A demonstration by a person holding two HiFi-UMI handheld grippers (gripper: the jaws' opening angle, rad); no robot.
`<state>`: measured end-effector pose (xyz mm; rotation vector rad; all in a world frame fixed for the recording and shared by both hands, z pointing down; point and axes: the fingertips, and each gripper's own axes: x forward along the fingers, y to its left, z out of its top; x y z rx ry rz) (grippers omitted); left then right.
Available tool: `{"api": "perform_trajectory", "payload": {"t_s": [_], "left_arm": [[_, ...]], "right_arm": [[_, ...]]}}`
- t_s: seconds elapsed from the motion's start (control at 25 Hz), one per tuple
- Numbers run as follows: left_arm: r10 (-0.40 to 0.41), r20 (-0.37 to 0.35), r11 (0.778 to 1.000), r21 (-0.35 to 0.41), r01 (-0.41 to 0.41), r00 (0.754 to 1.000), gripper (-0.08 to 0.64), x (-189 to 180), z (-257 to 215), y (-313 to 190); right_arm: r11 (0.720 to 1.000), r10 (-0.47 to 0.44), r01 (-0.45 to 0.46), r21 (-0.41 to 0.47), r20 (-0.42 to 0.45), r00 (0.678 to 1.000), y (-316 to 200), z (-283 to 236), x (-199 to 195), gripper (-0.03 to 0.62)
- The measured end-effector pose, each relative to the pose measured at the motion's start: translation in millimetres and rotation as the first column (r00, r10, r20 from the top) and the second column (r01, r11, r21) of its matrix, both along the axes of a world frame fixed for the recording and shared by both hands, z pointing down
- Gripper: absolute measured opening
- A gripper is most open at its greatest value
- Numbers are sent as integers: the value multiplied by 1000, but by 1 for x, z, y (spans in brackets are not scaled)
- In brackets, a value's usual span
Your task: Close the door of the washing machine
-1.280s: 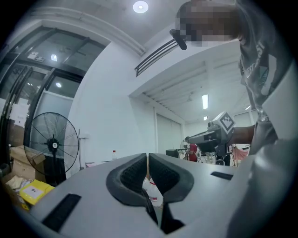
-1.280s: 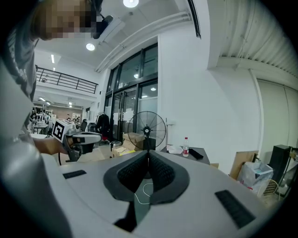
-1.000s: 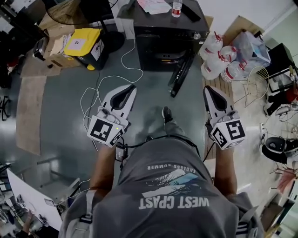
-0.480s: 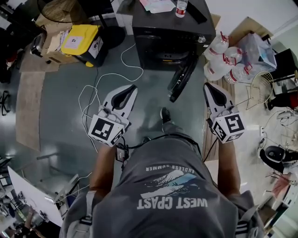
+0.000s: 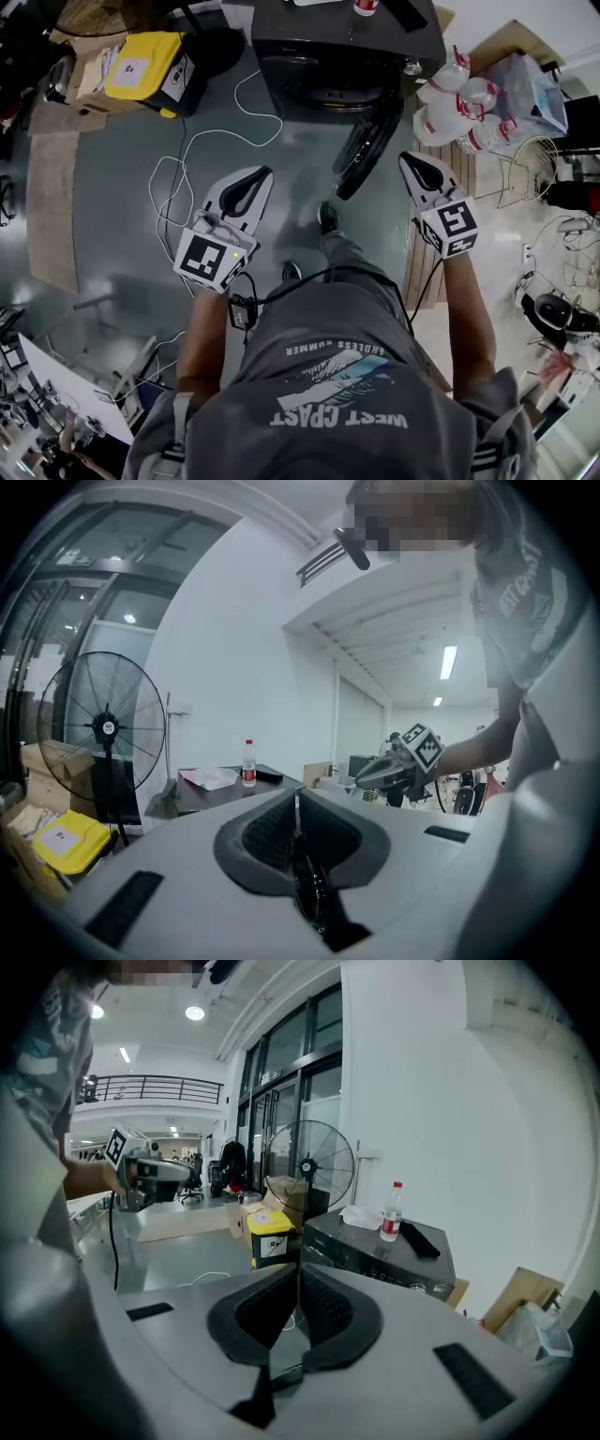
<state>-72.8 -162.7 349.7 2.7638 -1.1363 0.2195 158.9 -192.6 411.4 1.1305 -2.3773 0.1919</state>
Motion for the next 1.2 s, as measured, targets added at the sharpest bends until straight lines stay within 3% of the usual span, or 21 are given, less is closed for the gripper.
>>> {"api": "perform_trajectory", "payload": {"t_s": [0.32,0.48,0.6,0.76,0.84,1.08,1.2], "left_arm": [[-25,11,998,-65,26,1000,28,5,34,-25],[-42,12,995,-95,43,999,28,9,51,-34],[-56,13,992,-117,57,998,28,14,61,-40],[-77,21,987,-142,79,997,28,17,72,-46],[-91,25,984,-152,94,996,28,17,77,-48],[-141,40,971,-188,146,989,28,12,94,-53],[-163,45,965,-203,169,986,28,10,100,-55]], "right_arm": [[980,-180,164,-109,-148,973,-29,86,3,40],[947,-308,272,-172,-245,919,-36,137,11,60],[909,-408,349,-229,-306,860,-40,173,17,77],[842,-534,440,-312,-370,760,-42,220,26,115],[802,-596,484,-350,-404,694,-41,241,30,134],[658,-748,583,-477,-504,432,-37,303,52,193],[606,-774,617,-502,-549,314,-41,324,59,206]]}}
